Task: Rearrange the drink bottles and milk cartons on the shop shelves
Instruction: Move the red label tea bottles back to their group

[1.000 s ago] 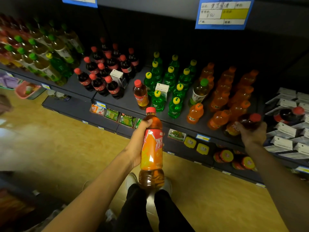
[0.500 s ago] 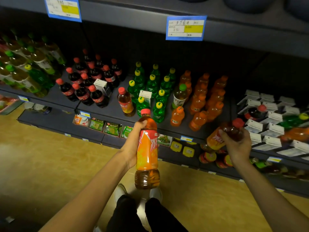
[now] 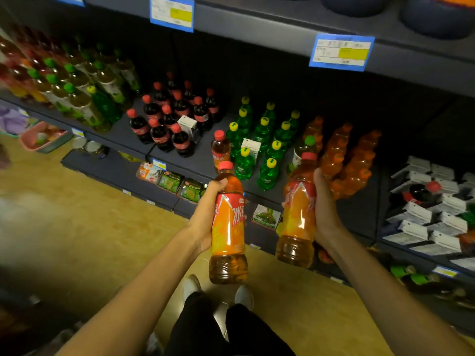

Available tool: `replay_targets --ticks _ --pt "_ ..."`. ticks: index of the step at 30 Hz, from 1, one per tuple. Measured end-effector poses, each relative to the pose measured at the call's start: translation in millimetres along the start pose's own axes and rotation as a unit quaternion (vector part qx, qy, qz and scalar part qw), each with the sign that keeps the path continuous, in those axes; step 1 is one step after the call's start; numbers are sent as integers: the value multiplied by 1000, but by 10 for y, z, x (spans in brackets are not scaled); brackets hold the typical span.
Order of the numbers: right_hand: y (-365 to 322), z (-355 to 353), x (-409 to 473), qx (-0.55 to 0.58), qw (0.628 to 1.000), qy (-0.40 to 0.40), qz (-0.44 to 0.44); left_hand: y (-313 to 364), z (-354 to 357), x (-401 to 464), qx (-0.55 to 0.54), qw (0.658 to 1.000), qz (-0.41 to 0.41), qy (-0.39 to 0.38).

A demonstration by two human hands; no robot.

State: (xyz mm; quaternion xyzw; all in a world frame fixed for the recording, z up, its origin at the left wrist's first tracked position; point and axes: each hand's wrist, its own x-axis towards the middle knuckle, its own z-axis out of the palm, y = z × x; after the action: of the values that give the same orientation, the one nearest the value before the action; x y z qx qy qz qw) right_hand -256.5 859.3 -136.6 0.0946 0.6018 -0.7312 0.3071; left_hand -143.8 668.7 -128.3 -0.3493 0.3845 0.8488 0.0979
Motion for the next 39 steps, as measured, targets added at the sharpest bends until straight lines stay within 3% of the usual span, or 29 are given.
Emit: replay_targets --ticks 9,18,32,39 --pt "260 1086 34 -2 986 -110 125 96 -791 -410 -93 991 30 86" --pt "497 2347 200 -113 950 -213 198 519 -1720 -735 -156 979 75 111" --pt "1036 4867 194 -180 918 -282 212 1727 -3600 -1459 -213 951 171 145" --pt "1323 5918 291 -189 904 -316 219 2122 -4467 -1655 -239 941 177 162"
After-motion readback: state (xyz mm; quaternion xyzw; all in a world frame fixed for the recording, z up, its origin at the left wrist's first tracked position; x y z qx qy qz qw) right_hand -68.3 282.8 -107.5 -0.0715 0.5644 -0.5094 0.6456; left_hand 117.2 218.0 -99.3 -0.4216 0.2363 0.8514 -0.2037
